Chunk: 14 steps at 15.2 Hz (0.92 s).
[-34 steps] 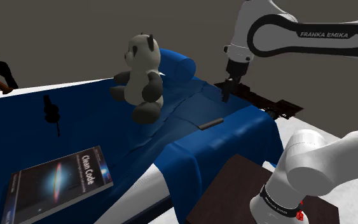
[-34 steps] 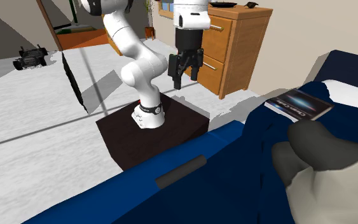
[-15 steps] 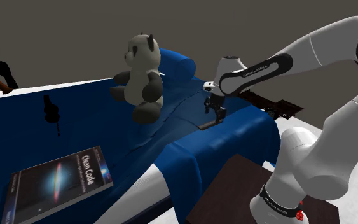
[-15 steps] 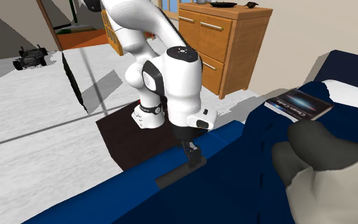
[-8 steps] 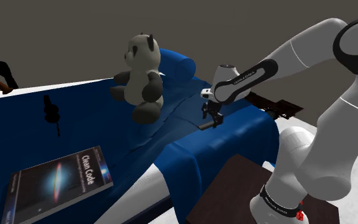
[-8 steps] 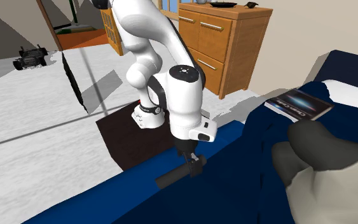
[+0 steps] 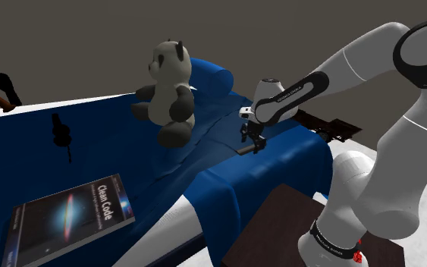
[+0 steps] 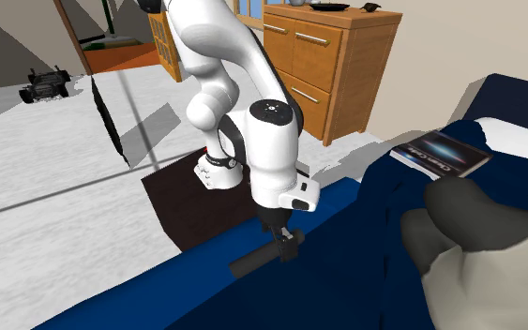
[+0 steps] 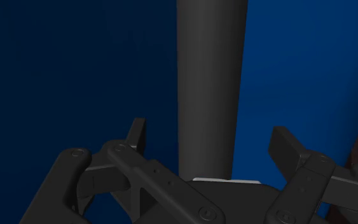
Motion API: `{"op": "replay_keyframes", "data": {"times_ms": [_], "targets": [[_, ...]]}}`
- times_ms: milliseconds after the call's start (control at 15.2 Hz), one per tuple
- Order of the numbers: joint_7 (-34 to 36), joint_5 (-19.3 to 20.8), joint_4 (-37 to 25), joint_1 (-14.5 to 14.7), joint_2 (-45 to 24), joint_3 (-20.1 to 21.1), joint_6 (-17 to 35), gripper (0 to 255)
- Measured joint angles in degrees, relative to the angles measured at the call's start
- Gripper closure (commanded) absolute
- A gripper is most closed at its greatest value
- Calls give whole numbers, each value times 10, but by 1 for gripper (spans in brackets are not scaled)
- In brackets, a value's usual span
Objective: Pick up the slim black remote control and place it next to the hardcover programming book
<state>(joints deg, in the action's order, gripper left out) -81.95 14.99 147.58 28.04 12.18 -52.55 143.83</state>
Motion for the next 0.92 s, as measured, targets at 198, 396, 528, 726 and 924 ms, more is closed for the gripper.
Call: {"op": "replay_keyframes", "data": {"times_ms": [198, 396, 528, 726, 924], "targets": [[0, 0, 0, 0, 2, 0, -3, 255], [1, 0, 0, -1, 2, 0, -3, 255], [1, 0, 0, -1, 2, 1, -3, 255], [2, 3, -1, -2, 5, 2, -7, 255], [12, 18, -9, -12, 24, 13, -29, 255]]}}
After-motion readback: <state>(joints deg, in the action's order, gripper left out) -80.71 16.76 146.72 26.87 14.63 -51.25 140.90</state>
